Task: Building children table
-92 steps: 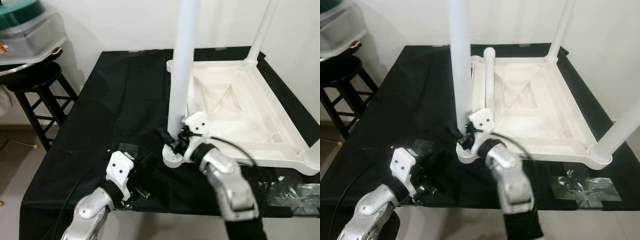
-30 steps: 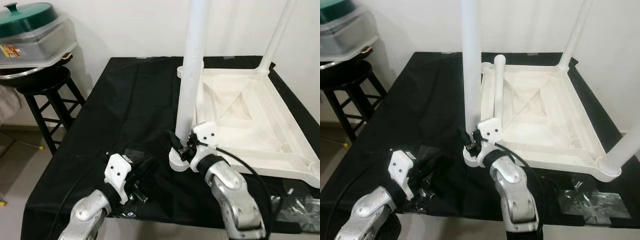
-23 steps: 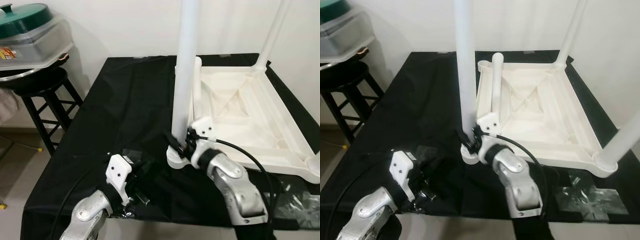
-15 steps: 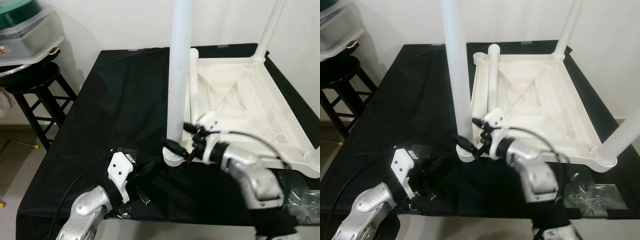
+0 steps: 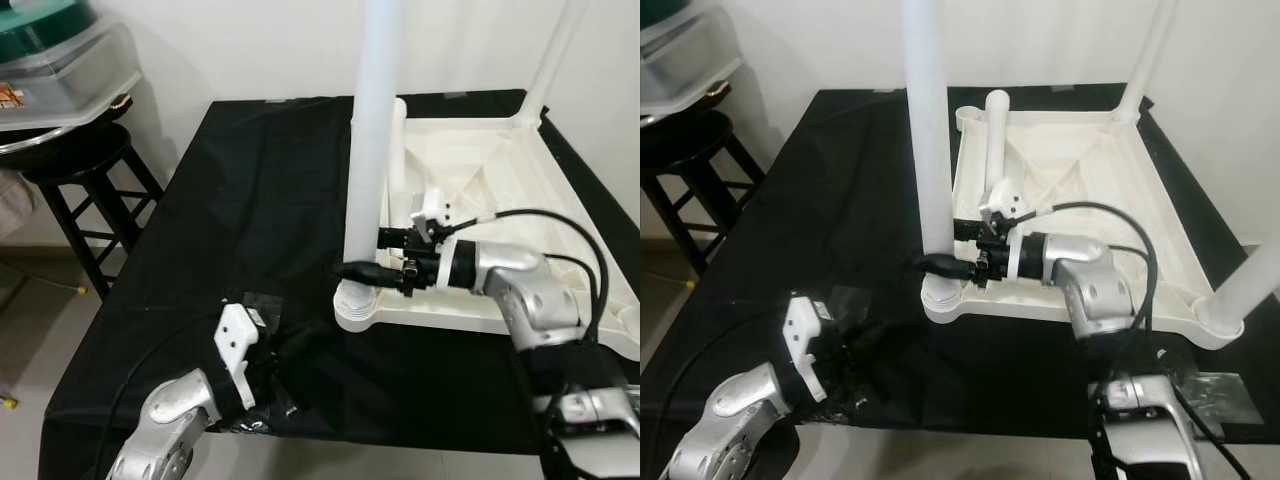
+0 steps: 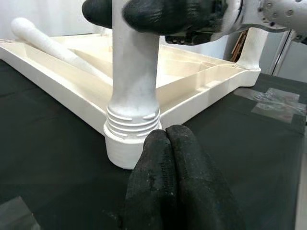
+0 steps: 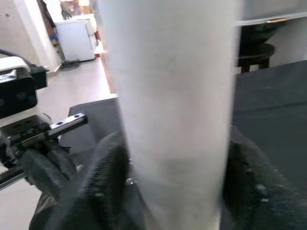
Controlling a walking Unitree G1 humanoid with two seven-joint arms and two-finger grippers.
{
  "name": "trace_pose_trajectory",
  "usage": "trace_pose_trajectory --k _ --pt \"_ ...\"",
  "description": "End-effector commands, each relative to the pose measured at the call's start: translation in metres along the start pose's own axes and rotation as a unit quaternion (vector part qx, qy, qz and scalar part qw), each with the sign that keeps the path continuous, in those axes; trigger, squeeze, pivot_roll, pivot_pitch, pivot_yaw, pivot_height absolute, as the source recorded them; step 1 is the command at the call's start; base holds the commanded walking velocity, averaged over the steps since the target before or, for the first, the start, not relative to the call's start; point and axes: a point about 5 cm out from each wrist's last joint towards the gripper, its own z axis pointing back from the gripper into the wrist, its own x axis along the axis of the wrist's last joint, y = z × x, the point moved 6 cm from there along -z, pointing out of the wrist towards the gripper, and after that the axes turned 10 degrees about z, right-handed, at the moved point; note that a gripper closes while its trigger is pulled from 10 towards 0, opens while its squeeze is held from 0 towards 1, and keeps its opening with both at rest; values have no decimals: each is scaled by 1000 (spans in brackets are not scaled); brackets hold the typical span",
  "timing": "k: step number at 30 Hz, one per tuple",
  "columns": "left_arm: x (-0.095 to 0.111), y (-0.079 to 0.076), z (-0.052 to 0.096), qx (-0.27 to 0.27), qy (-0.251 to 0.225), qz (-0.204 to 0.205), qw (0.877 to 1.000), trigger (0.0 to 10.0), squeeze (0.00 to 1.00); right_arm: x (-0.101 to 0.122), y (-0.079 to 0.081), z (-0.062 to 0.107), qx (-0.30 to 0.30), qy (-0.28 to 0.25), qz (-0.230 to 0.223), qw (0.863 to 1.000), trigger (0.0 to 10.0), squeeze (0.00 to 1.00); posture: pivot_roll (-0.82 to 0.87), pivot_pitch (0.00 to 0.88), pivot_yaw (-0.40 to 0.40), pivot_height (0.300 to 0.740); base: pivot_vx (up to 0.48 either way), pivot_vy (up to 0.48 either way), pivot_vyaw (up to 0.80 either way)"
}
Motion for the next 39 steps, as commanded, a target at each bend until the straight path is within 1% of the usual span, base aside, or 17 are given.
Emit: trace_pose_trajectory --k 1,11,12,13,14,16,17,18,24,25,27,28,29,34,36,37,39 --pt "-3 -5 5 -9 6 -7 1000 10000 0 -6 6 -2 21 0 -8 1000 0 0 21 93 37 740 0 0 0" --pt "-2 -1 5 1 -3 -15 1000 10000 0 -35 -3 -1 -74 29 -32 996 0 0 8 95 34 740 0 0 0" --pt "-3 -2 4 -5 0 -13 1000 10000 0 -52 -12 -1 -176 53 -50 982 0 0 15 95 23 740 0 0 0" --pt "-3 -2 4 -5 0 -13 1000 10000 0 -52 -12 -1 -176 53 -50 982 0 0 15 95 23 740 0 0 0" --pt "-6 -6 5 -30 14 9 999 10000 0 -98 19 9 -380 138 -110 908 0 0 -5 119 41 740 0 0 0" --pt "-6 -6 5 -30 14 9 999 10000 0 -98 19 9 -380 138 -110 908 0 0 -5 119 41 740 0 0 0" --pt "-7 -8 5 -40 18 18 999 10000 0 -103 35 14 -418 153 -124 887 0 0 -5 119 41 740 0 0 0" --pt "-8 -10 5 -53 25 26 998 10000 0 -101 40 13 -419 161 -112 887 0 0 -29 110 55 740 0 0 0" --pt "-11 -12 4 -79 37 45 995 10000 0 -94 20 17 -426 153 -95 887 0 0 -34 108 61 740 0 0 0" --pt "-12 -13 3 -82 39 48 995 10000 0 -92 16 15 -419 149 -96 891 10000 0 -34 106 59 740 0 0 0" --pt "-12 -12 3 -82 39 51 995 10000 0 -89 14 11 -406 141 -98 898 10000 0 -34 104 60 740 0 0 0" --pt "-12 -11 3 -78 36 54 995 10000 0 -84 13 4 -373 131 -93 914 10000 90 -33 104 60 740 0 0 0" --pt "-12 -11 3 -76 34 56 995 10000 0 -79 15 0 -360 127 -91 920 10000 1000 -31 103 57 740 0 0 0" --pt "-10 -10 1 -68 28 58 996 10000 0 -45 11 -5 -269 58 -59 960 10000 1000 -25 97 50 740 0 0 0" --pt "-11 -10 1 -69 28 59 996 10000 0 -38 10 -3 -249 51 -38 966 10000 890 -25 97 50 740 0 0 0" --pt "-11 -10 0 -70 28 60 995 10000 0 -33 11 -3 -213 43 -21 976 10000 0 -22 95 48 740 0 0 0" --pt "-11 -10 0 -71 29 61 995 10000 0 -30 12 -1 -161 45 3 986 10000 0 -20 92 49 740 0 0 0"
